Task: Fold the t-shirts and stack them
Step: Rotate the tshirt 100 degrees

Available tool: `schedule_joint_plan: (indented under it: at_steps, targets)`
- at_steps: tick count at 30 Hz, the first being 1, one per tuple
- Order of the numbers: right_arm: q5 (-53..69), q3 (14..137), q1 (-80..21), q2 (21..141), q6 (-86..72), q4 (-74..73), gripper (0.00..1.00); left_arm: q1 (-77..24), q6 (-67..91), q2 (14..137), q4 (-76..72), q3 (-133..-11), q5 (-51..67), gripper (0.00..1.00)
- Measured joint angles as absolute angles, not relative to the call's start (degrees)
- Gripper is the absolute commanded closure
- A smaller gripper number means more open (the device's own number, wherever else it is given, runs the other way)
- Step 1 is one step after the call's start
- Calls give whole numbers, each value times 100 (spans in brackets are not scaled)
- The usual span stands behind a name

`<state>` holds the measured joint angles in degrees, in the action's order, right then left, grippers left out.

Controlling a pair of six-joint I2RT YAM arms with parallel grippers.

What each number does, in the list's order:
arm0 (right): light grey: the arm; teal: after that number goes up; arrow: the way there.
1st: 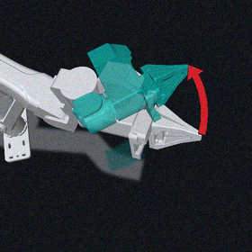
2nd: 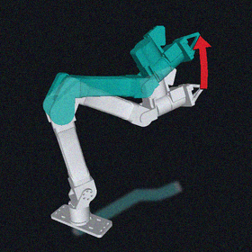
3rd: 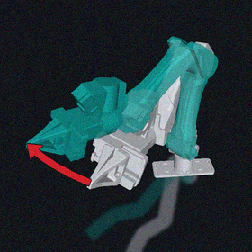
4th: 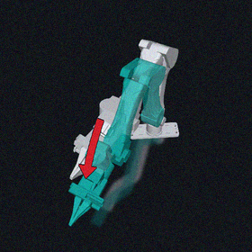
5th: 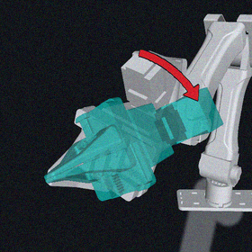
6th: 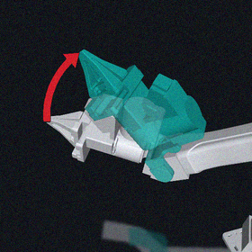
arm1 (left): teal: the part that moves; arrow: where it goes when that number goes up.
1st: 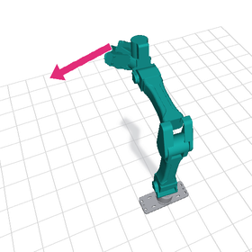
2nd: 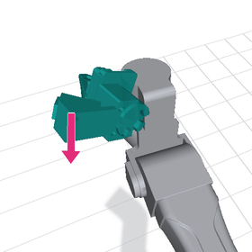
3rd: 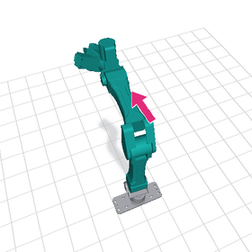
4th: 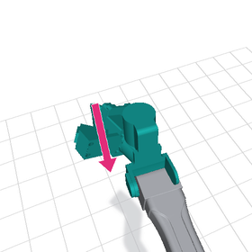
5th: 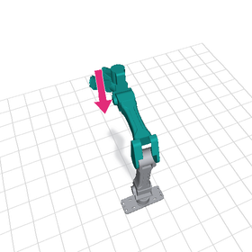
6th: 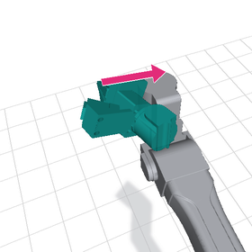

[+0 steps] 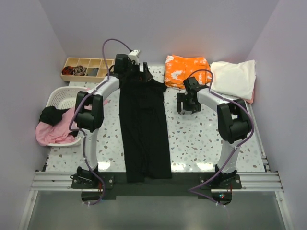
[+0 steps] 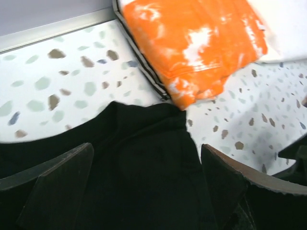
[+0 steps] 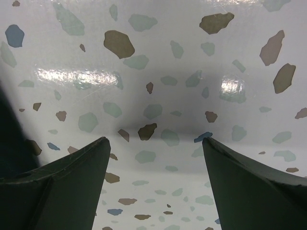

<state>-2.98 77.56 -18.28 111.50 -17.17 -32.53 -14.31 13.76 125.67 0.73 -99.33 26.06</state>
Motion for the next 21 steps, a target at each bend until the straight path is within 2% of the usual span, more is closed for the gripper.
schedule_joint_plan:
  at_steps: [7,21]
  targets:
    - [-298,7756,-1828,11148,-1715,-3251,18,-1774,1111,13321,720,-10812,2971,3]
    - [-298,7828,-1828,11148,-1710,-3295,18,-1761,617,14320,2220,-12055,2580,0]
